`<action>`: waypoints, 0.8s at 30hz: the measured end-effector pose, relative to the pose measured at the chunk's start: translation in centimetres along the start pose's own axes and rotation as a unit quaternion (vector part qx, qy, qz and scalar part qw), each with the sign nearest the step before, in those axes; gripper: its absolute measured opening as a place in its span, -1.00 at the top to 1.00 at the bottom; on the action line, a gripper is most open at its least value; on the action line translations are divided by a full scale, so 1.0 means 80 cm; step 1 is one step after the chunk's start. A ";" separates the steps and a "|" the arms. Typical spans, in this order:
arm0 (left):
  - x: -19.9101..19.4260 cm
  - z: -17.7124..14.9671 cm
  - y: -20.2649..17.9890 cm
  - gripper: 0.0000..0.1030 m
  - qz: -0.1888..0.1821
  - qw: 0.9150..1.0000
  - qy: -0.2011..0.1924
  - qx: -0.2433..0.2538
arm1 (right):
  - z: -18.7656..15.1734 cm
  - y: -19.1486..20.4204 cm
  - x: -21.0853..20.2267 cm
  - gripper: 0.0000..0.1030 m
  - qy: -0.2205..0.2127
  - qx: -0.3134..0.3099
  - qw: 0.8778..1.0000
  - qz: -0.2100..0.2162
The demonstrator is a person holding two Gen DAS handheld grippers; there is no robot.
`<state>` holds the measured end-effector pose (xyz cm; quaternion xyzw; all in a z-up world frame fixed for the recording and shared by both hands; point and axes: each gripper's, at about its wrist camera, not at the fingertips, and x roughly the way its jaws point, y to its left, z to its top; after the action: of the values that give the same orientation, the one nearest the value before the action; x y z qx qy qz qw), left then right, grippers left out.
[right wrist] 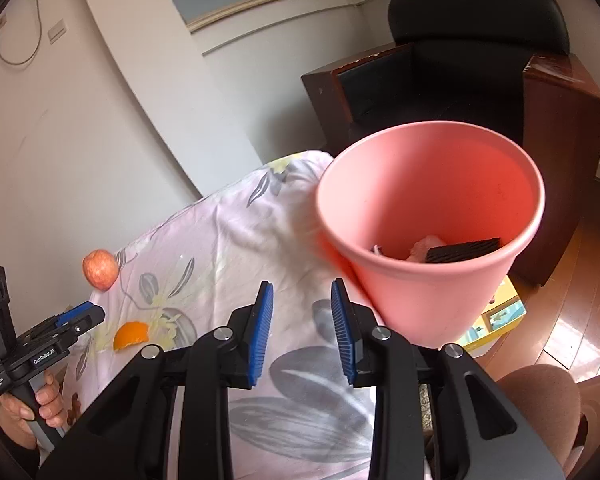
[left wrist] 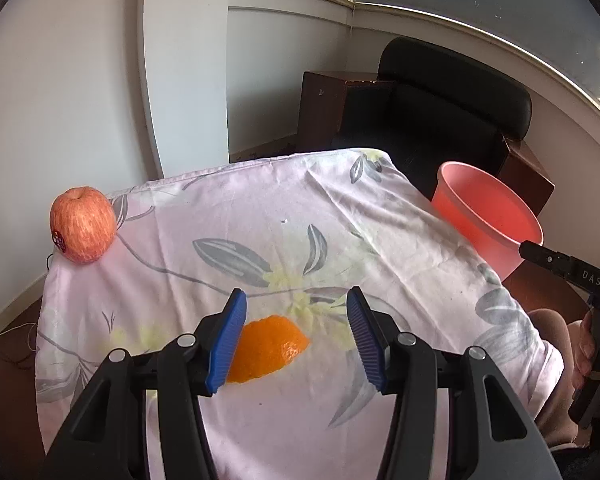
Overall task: Collect trash
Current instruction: 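Move the open left tool down to the orange peel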
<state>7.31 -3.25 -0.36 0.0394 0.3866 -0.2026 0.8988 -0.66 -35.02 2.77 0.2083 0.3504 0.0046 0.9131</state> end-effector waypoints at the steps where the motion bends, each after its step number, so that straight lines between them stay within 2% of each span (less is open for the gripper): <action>1: 0.000 -0.004 0.003 0.00 -0.001 1.000 0.005 0.006 | -0.002 0.005 0.002 0.41 0.004 -0.004 1.000 0.003; 9: 0.008 -0.031 0.015 -0.03 -0.003 0.997 0.035 0.067 | -0.014 0.040 0.012 0.41 0.023 -0.037 0.999 0.016; 18: 0.037 -0.035 0.024 -0.03 -0.010 0.993 0.060 0.106 | -0.024 0.066 0.021 0.41 0.039 -0.061 0.997 0.019; 24: 0.045 -0.039 0.023 -0.03 -0.013 0.989 0.058 0.134 | -0.026 0.070 0.025 0.41 0.045 -0.062 0.997 0.016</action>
<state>8.14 -2.06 -5.27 0.1662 0.4082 -0.2621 0.8585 0.29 -28.84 2.25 0.1561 0.3865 0.0502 0.9076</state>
